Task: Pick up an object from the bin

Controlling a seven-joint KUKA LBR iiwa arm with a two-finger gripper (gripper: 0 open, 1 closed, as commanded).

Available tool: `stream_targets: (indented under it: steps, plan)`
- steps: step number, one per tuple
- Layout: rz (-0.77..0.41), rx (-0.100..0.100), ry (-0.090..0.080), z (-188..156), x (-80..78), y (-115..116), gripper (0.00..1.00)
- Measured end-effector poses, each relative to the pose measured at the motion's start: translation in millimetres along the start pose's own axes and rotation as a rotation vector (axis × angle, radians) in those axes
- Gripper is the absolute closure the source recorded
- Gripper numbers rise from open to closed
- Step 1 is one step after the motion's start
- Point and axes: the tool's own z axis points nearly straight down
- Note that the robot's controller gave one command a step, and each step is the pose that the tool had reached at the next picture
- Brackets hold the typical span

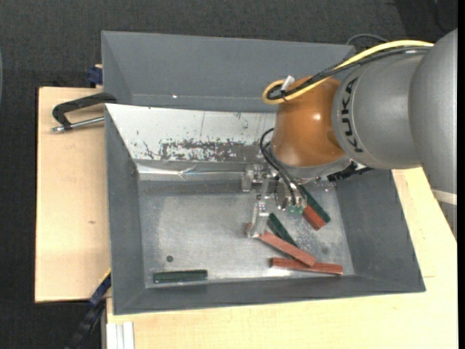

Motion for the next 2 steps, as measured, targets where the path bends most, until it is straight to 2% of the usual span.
stream_targets:
  steps: [1,2]
  plan:
    - [-0.026,-0.006,-0.001,10,23.1,-2,0.0]
    - [0.003,-0.004,-0.004,4,15.5,-50,0.0]
